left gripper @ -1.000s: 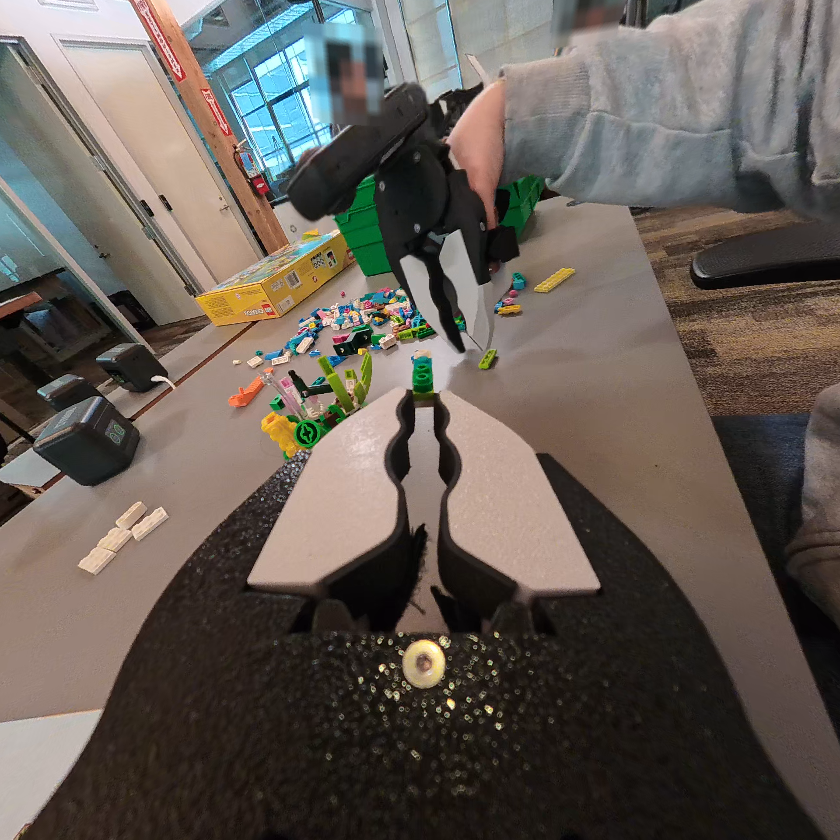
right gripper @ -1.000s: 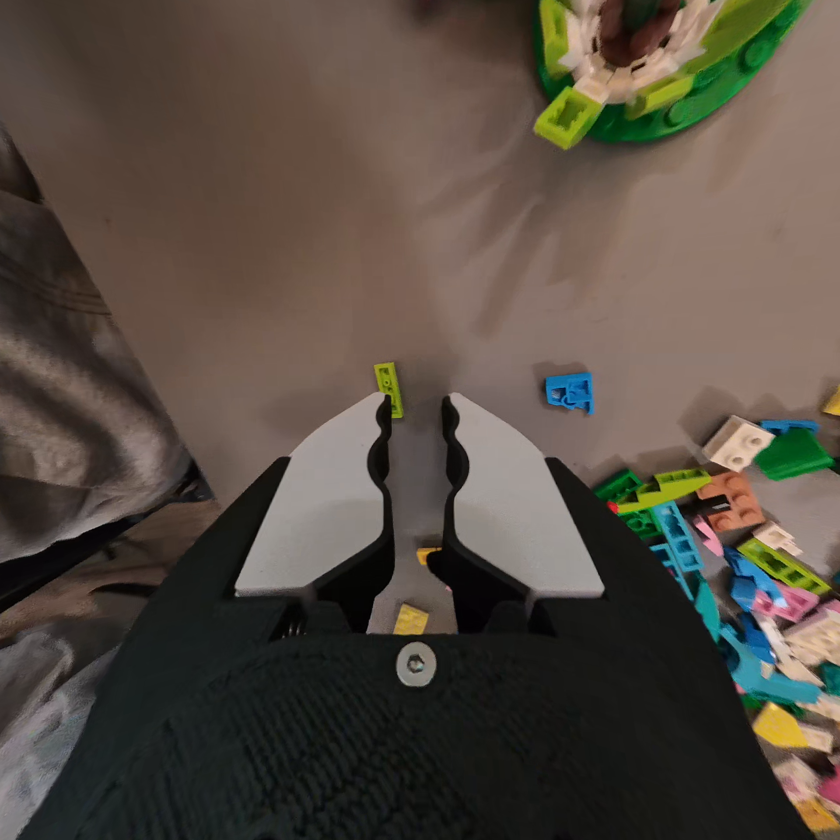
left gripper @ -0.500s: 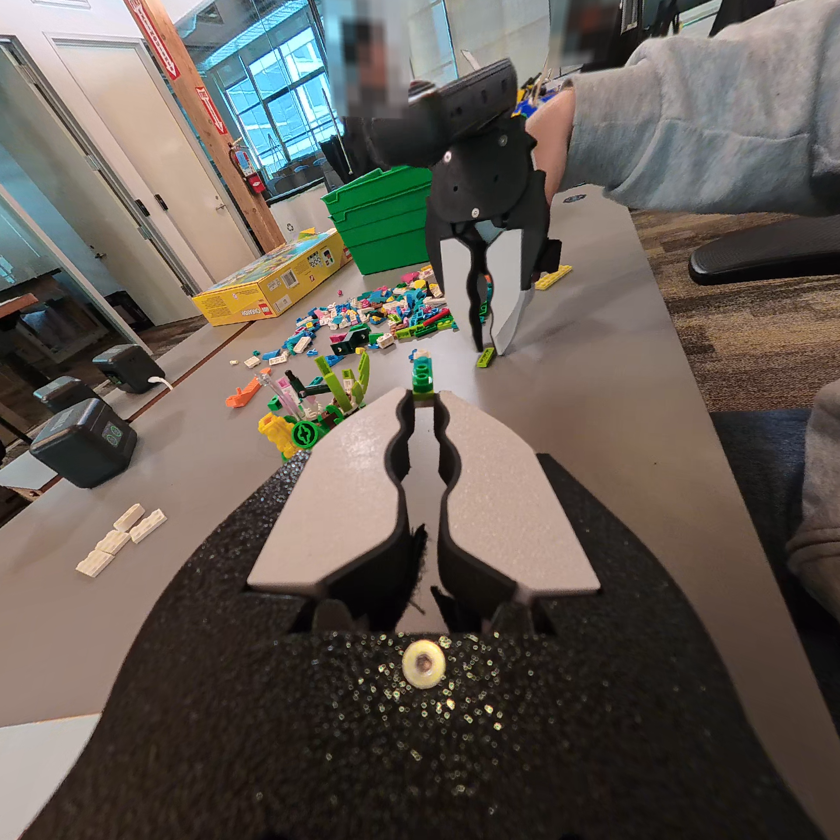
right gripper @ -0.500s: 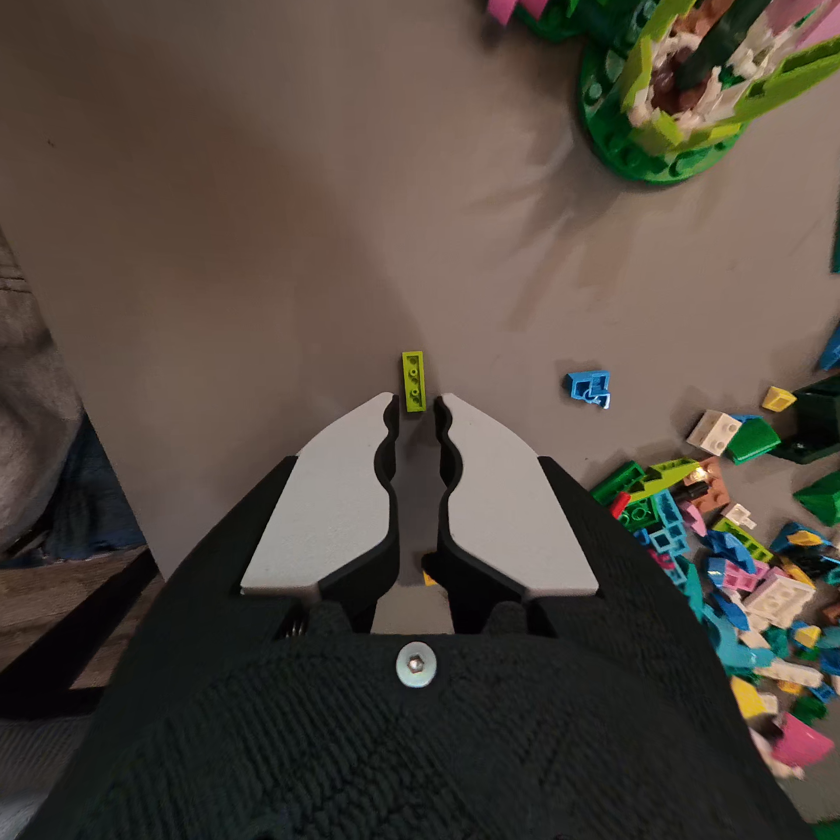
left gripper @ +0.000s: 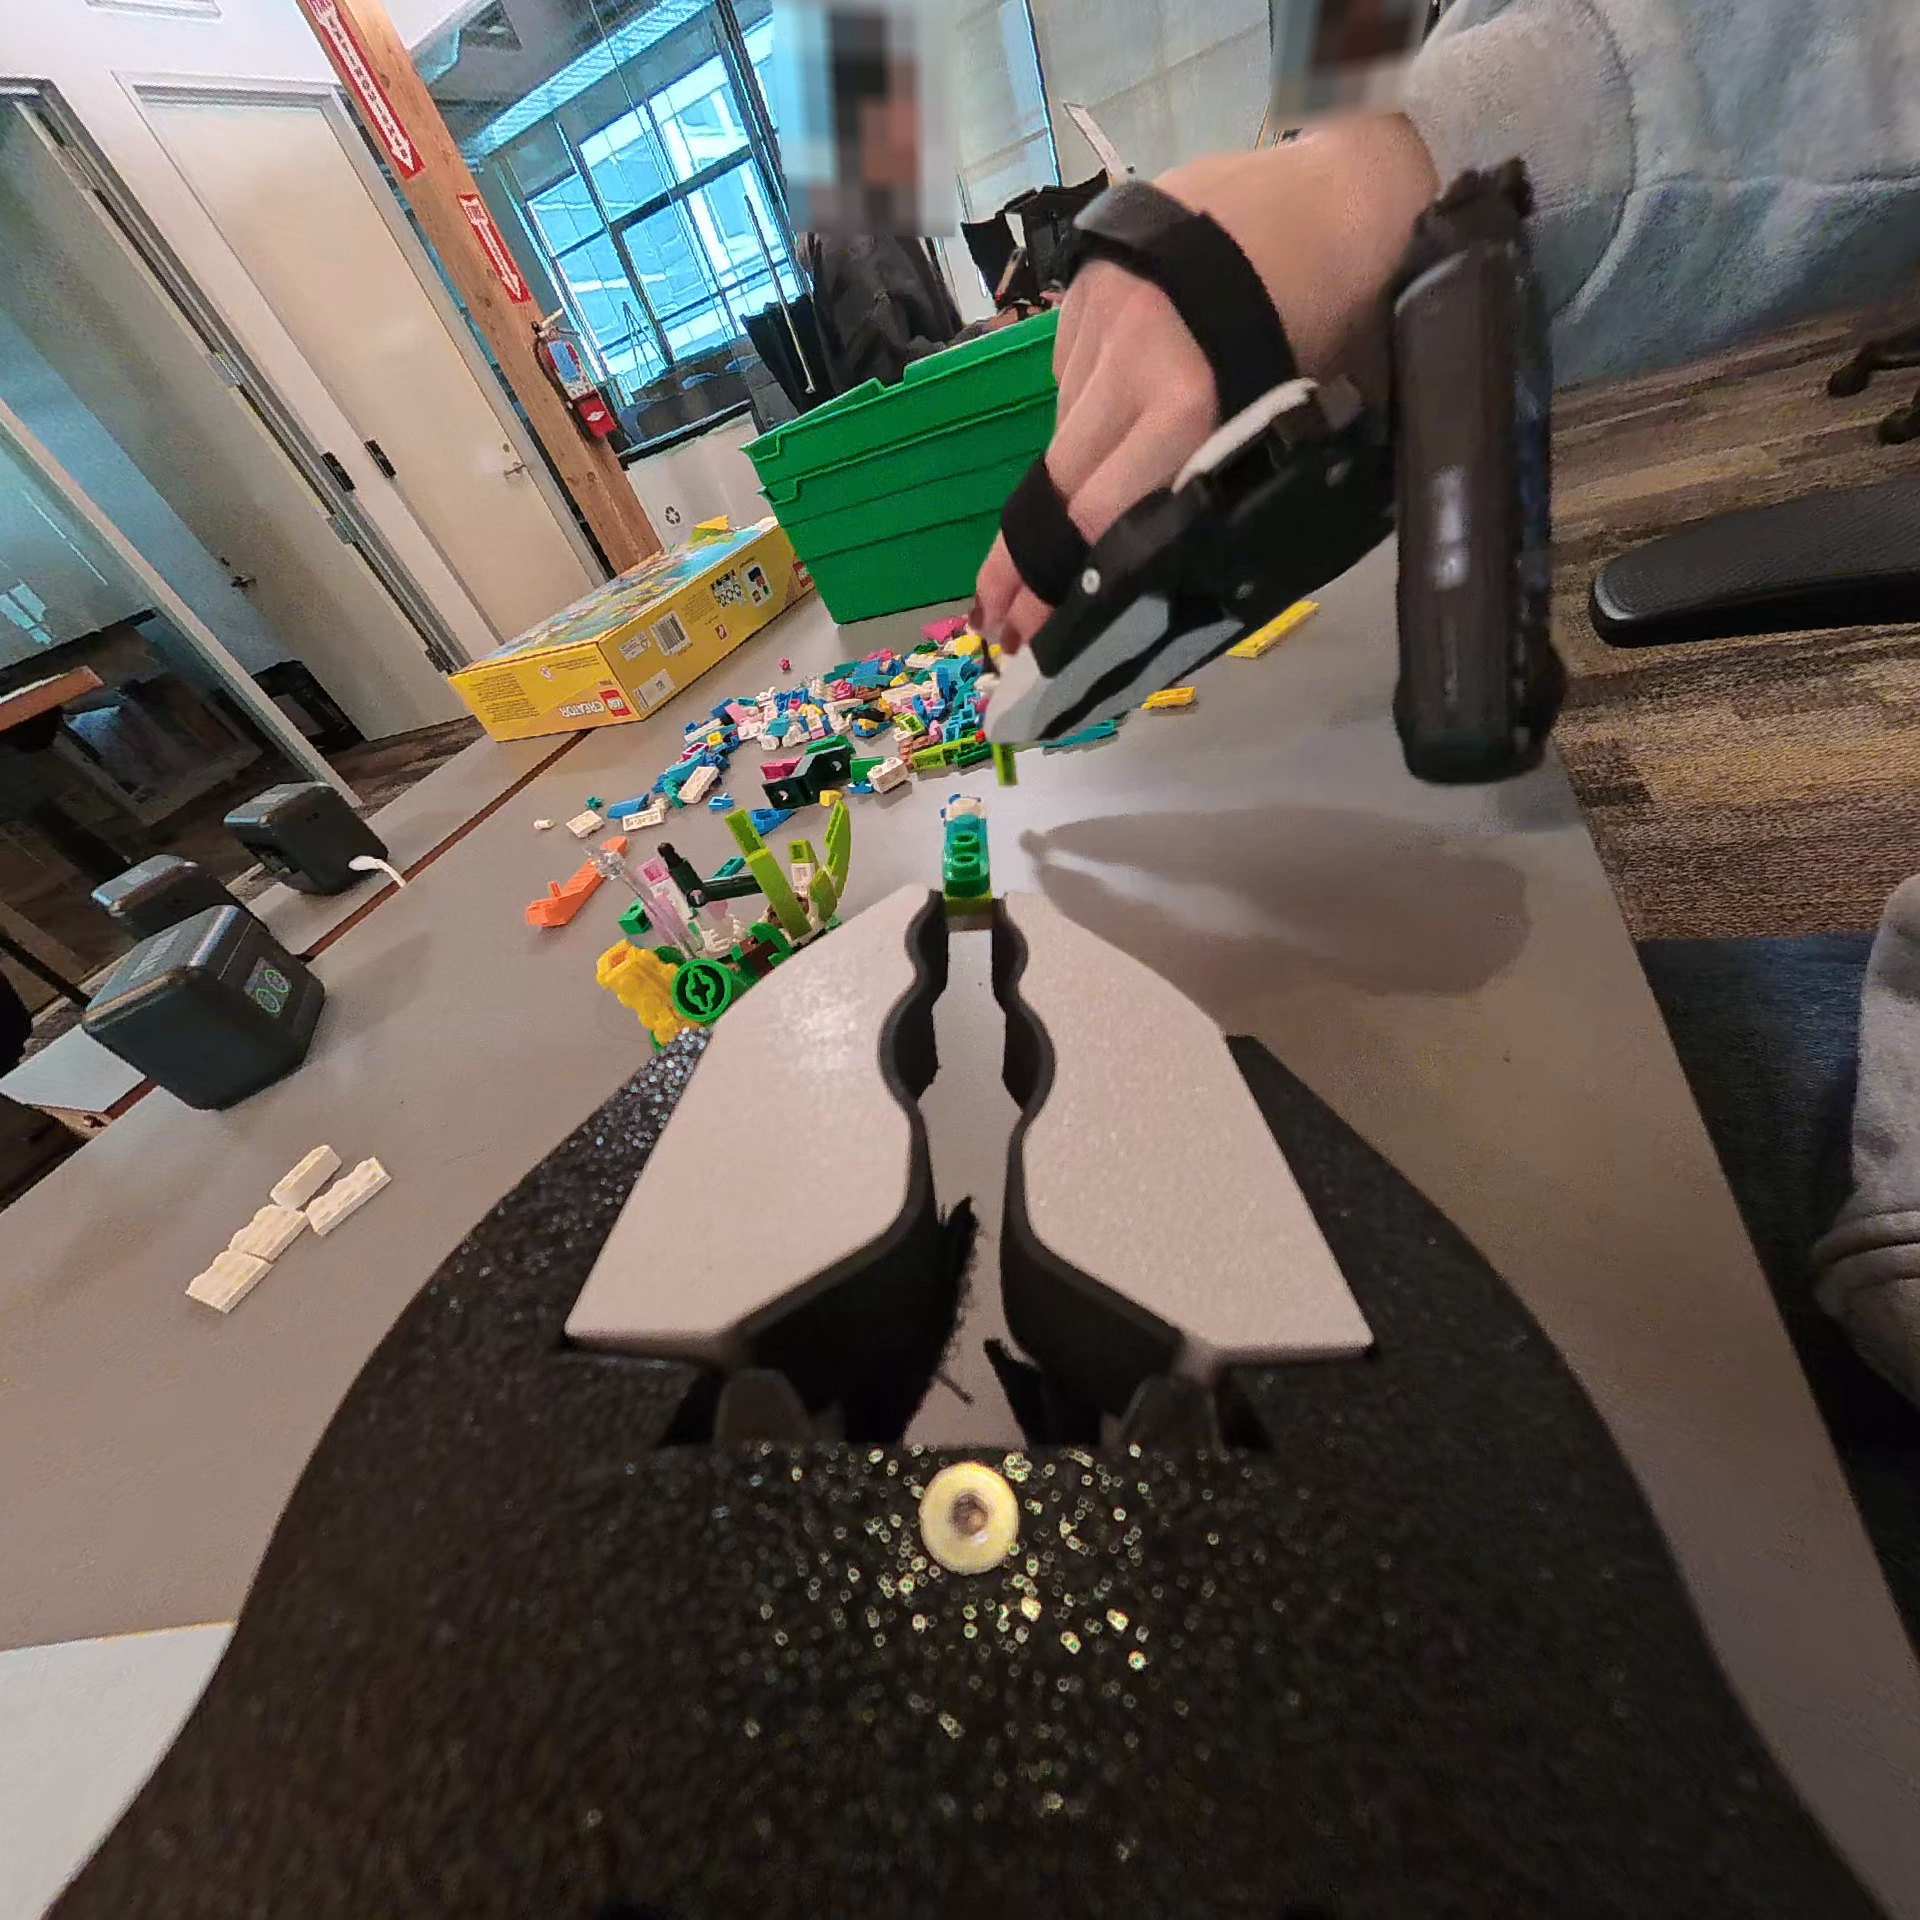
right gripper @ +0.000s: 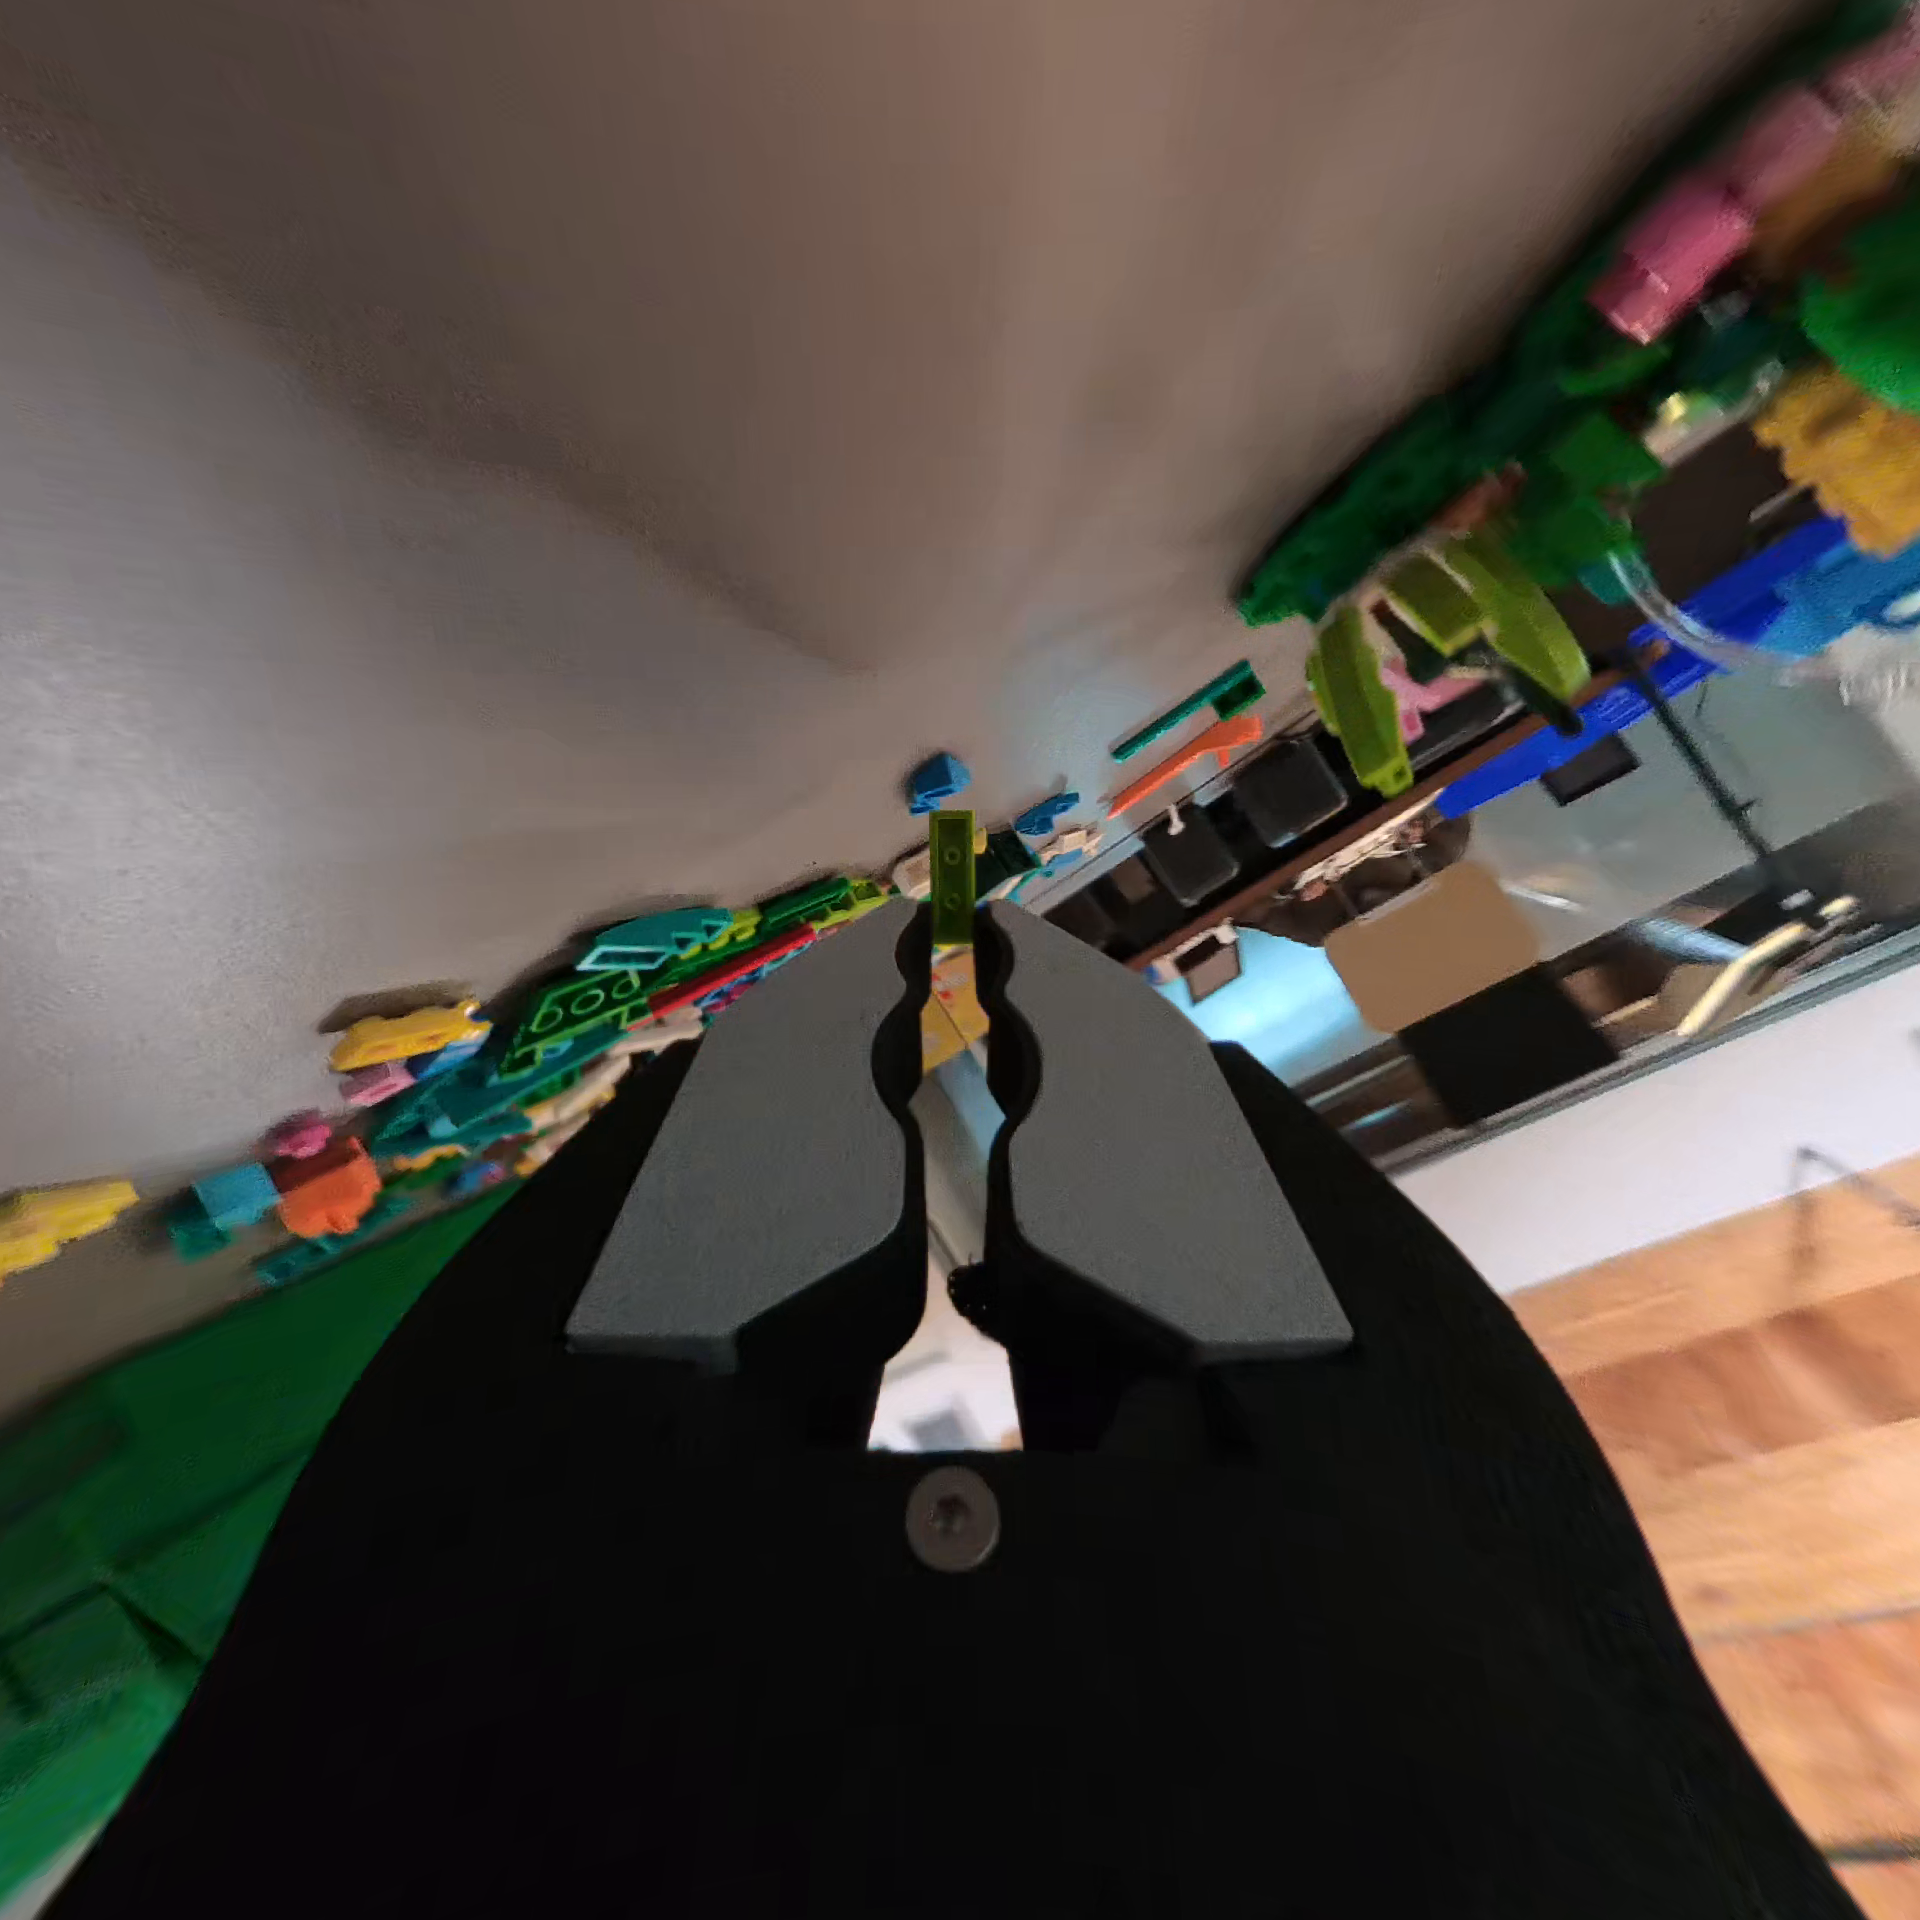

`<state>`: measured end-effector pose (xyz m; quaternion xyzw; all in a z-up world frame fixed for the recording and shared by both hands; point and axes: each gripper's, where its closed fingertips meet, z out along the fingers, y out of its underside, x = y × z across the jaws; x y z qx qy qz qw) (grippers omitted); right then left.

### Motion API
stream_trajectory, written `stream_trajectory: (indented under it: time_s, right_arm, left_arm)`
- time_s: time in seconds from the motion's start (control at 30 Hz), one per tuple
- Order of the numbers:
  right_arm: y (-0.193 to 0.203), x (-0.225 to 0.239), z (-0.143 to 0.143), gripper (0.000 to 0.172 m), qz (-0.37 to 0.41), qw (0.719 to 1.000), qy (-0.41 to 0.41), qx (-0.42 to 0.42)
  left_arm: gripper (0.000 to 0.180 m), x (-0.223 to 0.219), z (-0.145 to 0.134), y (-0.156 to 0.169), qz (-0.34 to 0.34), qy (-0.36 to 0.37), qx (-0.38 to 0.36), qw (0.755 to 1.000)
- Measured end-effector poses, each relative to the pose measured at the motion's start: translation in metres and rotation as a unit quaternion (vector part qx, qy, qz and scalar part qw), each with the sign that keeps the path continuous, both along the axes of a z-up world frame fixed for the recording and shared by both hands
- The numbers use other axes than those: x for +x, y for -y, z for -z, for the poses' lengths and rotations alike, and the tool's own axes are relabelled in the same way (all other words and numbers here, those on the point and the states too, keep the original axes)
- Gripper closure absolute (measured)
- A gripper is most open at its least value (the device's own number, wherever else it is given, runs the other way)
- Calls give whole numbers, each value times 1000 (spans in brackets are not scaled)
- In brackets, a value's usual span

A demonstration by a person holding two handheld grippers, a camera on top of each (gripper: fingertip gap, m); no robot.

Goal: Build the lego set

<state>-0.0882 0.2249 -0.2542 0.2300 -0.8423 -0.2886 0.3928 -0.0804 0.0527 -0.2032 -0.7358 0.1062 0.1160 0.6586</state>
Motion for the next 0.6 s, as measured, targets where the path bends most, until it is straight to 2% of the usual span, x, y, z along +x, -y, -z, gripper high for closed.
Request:
stream_trajectory:
  time_s: [0.1,0.27,0.5,0.57,0.6]
  right_arm:
    - [4,1,6,166,-45,997,9,61]
    - [26,10,12,165,-104,991,30,77]
    - [47,30,19,165,-141,987,69,39]
    - [49,32,18,164,-135,988,75,3]
    - [50,32,18,158,-119,989,79,-34]
  left_arm:
    - [173,0,0,0,-1,-1,0,1000]
    - [173,0,0,0,-1,-2,0,1000]
    - [173,0,0,0,0,-2,-1,1000]
    - [173,0,0,0,0,-2,0,1000]
    - [173,0,0,0,0,-2,0,1000]
